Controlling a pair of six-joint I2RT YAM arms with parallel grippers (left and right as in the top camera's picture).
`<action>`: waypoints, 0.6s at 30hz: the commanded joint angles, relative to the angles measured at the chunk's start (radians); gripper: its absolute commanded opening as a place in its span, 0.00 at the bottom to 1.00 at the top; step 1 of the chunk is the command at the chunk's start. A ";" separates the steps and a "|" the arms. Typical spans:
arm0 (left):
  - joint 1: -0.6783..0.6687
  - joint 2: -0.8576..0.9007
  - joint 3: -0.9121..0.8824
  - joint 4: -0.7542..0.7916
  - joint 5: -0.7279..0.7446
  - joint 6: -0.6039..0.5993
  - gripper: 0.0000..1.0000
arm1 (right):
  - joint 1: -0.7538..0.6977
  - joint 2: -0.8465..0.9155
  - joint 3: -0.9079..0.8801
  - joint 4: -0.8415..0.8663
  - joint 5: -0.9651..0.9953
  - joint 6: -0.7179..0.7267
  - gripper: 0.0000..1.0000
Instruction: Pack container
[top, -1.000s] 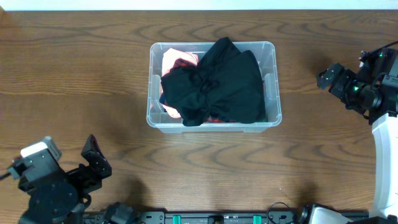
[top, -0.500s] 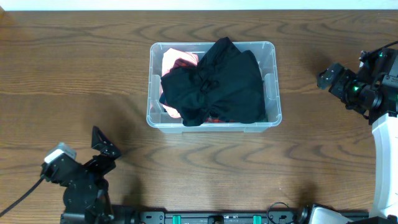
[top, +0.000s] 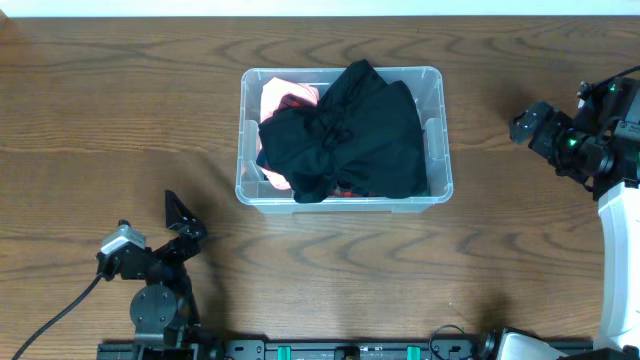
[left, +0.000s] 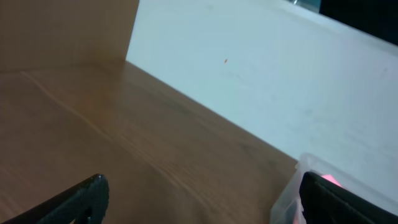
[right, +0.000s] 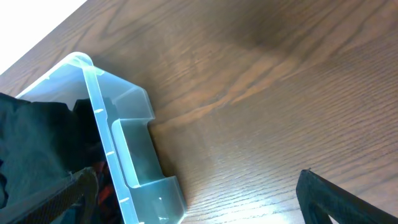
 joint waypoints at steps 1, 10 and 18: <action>0.006 -0.023 -0.041 0.044 0.002 0.012 0.98 | -0.010 0.001 0.003 -0.001 0.002 -0.019 0.99; 0.021 -0.023 -0.114 0.075 0.002 0.002 0.98 | -0.010 0.001 0.003 -0.001 0.002 -0.019 0.99; 0.062 -0.023 -0.137 0.054 0.002 -0.124 0.98 | -0.010 0.001 0.003 -0.001 0.002 -0.019 0.99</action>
